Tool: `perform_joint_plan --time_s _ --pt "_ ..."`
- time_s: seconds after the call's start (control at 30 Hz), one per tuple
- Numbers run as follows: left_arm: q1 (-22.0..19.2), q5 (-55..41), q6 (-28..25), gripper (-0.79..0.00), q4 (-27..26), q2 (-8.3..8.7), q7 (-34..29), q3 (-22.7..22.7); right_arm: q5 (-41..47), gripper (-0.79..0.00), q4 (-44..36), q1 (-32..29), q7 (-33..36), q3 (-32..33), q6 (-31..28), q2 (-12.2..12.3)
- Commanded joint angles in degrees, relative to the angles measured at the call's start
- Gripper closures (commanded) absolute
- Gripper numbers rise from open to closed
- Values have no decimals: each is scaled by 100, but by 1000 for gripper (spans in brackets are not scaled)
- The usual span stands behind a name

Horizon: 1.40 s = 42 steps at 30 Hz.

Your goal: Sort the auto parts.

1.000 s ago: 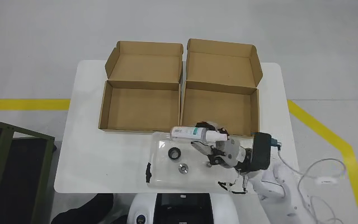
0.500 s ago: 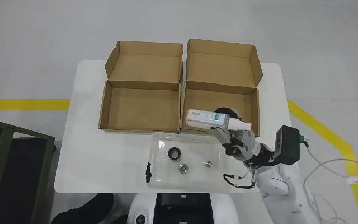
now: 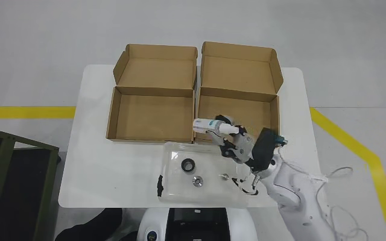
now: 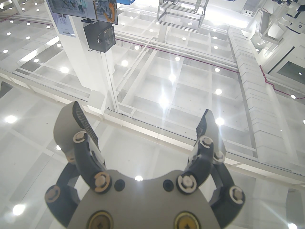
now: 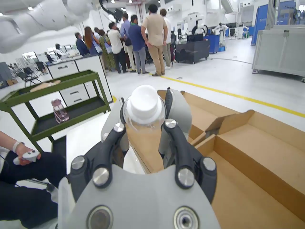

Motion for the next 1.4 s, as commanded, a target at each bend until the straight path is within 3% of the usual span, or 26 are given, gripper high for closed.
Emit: perform_joint_plan --time_s 0.0,0.37,0.57,0.97,1.37 --pt "0 0 0 -785 0 0 0 0 -597 0 -20 41 234 -55 355 -2" --pt "0 0 0 -785 0 0 0 0 -1359 0 517 578 1450 -416 983 -52" --pt "0 0 0 -785 0 0 0 0 -1002 0 956 953 1781 -494 1171 -110" --pt "0 0 0 -785 0 0 0 0 -912 0 1580 1756 2681 -710 1201 -190" --pt "0 0 0 -785 0 0 0 0 -845 0 2240 2201 3033 -1044 1203 -285"
